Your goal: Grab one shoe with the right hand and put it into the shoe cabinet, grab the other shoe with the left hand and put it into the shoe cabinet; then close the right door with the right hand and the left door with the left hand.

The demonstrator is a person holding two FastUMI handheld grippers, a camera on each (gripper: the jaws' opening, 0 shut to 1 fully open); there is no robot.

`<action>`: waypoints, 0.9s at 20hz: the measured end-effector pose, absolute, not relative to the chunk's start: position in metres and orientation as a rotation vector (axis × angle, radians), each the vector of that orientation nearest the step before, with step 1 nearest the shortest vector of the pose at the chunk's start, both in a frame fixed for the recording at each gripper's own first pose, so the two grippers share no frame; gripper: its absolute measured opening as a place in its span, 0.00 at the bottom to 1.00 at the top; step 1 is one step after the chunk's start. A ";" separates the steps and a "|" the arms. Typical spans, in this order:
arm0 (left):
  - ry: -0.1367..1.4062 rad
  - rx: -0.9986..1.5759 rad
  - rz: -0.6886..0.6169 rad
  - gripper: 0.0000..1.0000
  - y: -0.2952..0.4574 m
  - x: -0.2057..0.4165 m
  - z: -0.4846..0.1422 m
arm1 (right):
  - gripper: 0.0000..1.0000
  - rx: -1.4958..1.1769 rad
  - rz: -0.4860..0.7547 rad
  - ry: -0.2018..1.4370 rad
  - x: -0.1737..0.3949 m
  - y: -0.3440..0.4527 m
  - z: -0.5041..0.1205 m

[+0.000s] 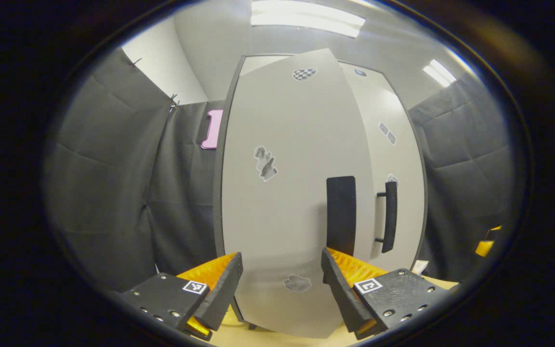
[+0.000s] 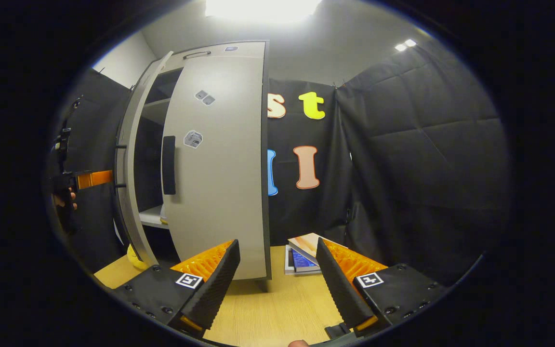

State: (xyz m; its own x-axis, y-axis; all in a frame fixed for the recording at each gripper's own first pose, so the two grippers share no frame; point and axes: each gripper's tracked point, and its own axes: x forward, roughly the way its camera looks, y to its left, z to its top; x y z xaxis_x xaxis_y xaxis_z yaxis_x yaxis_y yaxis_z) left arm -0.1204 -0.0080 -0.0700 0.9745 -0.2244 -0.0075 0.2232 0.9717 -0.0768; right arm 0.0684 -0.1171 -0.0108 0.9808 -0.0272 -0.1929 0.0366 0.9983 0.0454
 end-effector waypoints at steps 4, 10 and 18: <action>0.018 -0.057 -0.213 0.94 0.002 -0.126 -0.066 | 1.00 0.080 -0.029 0.169 0.069 -0.111 0.003; 0.002 -0.023 -0.185 0.94 0.019 -0.149 -0.049 | 0.98 0.089 0.011 0.129 0.057 -0.093 0.023; 0.002 -0.008 -0.134 0.89 0.068 -0.235 -0.046 | 0.97 0.081 0.074 0.096 0.028 -0.066 0.034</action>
